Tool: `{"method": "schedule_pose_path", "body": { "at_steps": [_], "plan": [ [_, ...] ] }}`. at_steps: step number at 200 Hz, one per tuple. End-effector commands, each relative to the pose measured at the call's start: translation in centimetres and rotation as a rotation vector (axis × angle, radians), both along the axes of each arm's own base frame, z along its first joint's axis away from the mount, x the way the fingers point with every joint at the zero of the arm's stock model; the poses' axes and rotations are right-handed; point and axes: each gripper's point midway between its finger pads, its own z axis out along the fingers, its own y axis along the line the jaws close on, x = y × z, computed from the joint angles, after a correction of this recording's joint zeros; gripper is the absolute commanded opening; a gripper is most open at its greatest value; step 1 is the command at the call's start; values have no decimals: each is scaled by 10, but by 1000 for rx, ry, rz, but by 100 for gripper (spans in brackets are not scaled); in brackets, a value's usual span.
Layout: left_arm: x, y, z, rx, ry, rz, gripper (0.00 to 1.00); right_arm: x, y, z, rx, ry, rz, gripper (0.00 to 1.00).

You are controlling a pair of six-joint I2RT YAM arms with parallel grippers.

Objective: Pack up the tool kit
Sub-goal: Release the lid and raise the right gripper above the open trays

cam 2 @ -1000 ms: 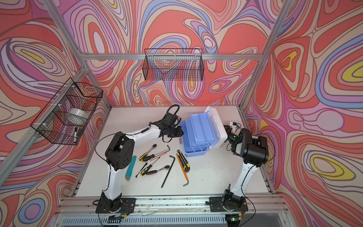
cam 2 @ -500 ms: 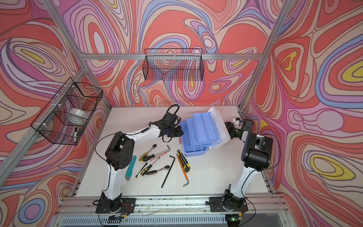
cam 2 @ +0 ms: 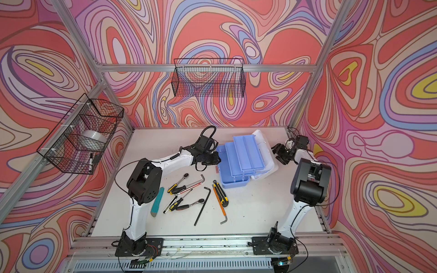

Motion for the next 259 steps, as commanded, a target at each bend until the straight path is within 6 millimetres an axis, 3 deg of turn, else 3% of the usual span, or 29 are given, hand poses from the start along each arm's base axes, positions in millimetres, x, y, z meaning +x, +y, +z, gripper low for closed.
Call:
{"method": "schedule_pose_path", "body": {
  "at_steps": [1, 36, 73, 102, 131, 136, 166, 238, 243, 259],
  "plan": [
    [-2, 1, -4, 1, 7, -10, 26, -5, -19, 10, -132, 43, -28, 73],
    [-4, 2, -3, 2, 7, -11, 28, -3, -32, 26, -205, 39, -62, 73],
    [-4, 2, 1, -8, -3, -12, 31, -3, -22, 38, -244, 41, -41, 72],
    [-5, 2, 9, -14, -21, -18, 39, -6, 3, 46, -298, 42, 14, 71],
    [-7, 1, 17, -25, -34, -36, 46, -8, 14, 55, -335, 16, 16, 69],
    [-7, 0, 21, -28, -40, -38, 47, -9, 17, 70, -351, -13, 17, 69],
    [-7, -2, 32, -22, -82, -56, 58, -13, 30, 94, -418, -46, 40, 68],
    [-7, 8, 67, 6, -180, -53, 91, -34, 93, 128, -497, -122, 131, 62],
    [-7, 9, 68, 7, -185, -53, 99, -35, 97, 129, -500, -127, 136, 62],
    [-8, 12, 76, 14, -202, -51, 100, -41, 111, 132, -521, -140, 153, 61]
  ]
}}
